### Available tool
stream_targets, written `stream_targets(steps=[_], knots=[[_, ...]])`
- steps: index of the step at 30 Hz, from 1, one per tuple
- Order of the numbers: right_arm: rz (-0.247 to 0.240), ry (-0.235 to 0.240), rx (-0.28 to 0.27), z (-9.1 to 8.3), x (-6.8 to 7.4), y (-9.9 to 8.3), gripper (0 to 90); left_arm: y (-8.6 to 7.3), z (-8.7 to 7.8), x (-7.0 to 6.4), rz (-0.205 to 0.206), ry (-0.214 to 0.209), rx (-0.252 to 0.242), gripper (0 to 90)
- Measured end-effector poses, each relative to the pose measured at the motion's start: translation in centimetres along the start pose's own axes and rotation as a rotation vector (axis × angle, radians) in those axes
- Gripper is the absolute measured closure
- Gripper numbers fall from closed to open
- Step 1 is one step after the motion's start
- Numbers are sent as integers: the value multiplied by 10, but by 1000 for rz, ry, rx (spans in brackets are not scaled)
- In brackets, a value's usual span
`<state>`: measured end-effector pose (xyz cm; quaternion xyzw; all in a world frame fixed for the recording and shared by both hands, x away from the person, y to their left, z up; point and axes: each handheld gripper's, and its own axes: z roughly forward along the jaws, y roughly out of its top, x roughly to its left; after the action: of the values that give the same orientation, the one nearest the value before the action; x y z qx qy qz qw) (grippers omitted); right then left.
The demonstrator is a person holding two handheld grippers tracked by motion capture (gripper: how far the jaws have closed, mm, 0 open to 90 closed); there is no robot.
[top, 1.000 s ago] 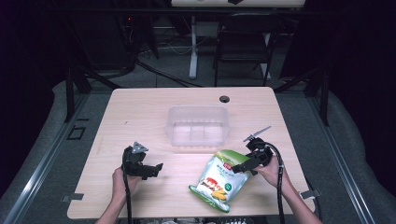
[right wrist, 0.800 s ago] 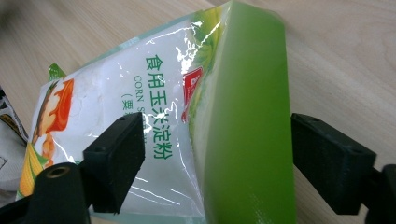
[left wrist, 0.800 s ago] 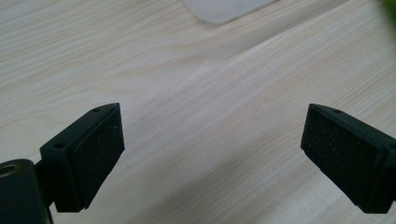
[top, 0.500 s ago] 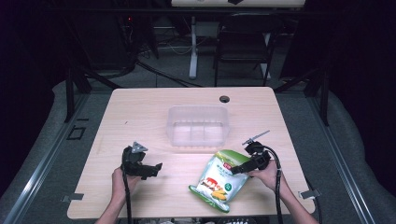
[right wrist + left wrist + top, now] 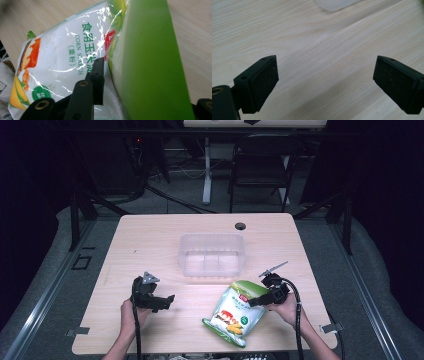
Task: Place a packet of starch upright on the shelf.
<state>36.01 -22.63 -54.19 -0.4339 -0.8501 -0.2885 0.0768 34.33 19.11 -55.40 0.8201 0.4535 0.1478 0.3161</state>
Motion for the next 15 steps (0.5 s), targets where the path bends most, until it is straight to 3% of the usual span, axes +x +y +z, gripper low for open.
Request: stream_targets(steps=[7,15], knots=[[18,37,-47,-1,-1,-3,814,1,2,-4,20,-1,10,60],[6,52,-46,-2,-2,-4,893,2,2,-3,16,-3,11,60]])
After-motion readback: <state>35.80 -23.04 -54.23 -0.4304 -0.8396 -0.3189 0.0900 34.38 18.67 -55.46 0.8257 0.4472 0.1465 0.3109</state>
